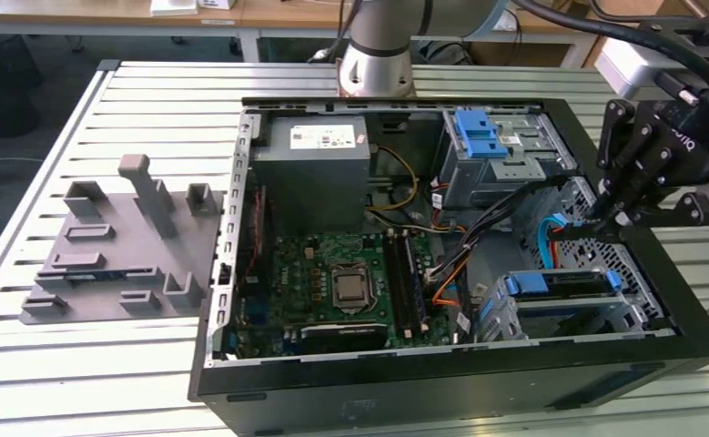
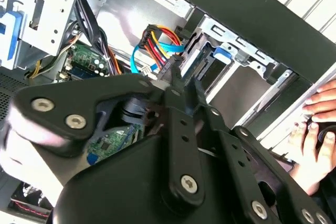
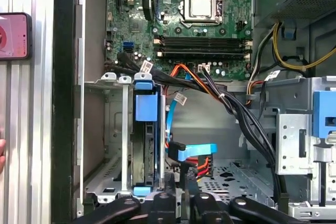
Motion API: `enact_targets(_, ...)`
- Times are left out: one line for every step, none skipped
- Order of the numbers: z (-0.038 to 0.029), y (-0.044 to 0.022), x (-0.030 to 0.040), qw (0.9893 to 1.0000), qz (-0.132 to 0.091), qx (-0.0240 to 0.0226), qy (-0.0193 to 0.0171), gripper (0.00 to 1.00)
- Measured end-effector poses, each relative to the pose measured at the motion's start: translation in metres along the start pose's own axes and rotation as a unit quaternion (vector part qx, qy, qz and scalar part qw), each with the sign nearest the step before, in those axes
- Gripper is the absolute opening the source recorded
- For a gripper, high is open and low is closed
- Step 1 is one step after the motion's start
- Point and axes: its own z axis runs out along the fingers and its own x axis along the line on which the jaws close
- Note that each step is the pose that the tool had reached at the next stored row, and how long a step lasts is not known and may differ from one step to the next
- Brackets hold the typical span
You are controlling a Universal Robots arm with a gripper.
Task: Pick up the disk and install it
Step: 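Insert the first disk wire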
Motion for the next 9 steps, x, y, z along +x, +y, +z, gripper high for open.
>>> enact_targets(0.0003,0.0005,-0.002,1.0,0.0,0.0004,0.0015,0.25)
enact_targets(0.001,0.0006,-0.0046,1.0,0.0,0.0004,0.0025,0.25)
enact_targets(0.0024,0.001,-0.0085,1.0,0.0,0.0004,0.0027,0.31)
enact_targets(0.0024,0.001,-0.0085,1.0,0.0,0.0004,0.0028,0.31)
enact_targets(0.0024,0.001,-0.0085,1.0,0.0,0.0004,0.0028,0.31)
enact_targets(0.0025,0.001,-0.0086,1.0,0.0,0.0004,0.0028,0.31)
enact_targets(0.0025,0.001,-0.0086,1.0,0.0,0.0004,0.0027,0.31)
enact_targets(0.0025,0.001,-0.0086,1.0,0.0,0.0004,0.0028,0.31)
enact_targets(0.0027,0.001,-0.0086,1.0,0.0,0.0004,0.0028,0.31)
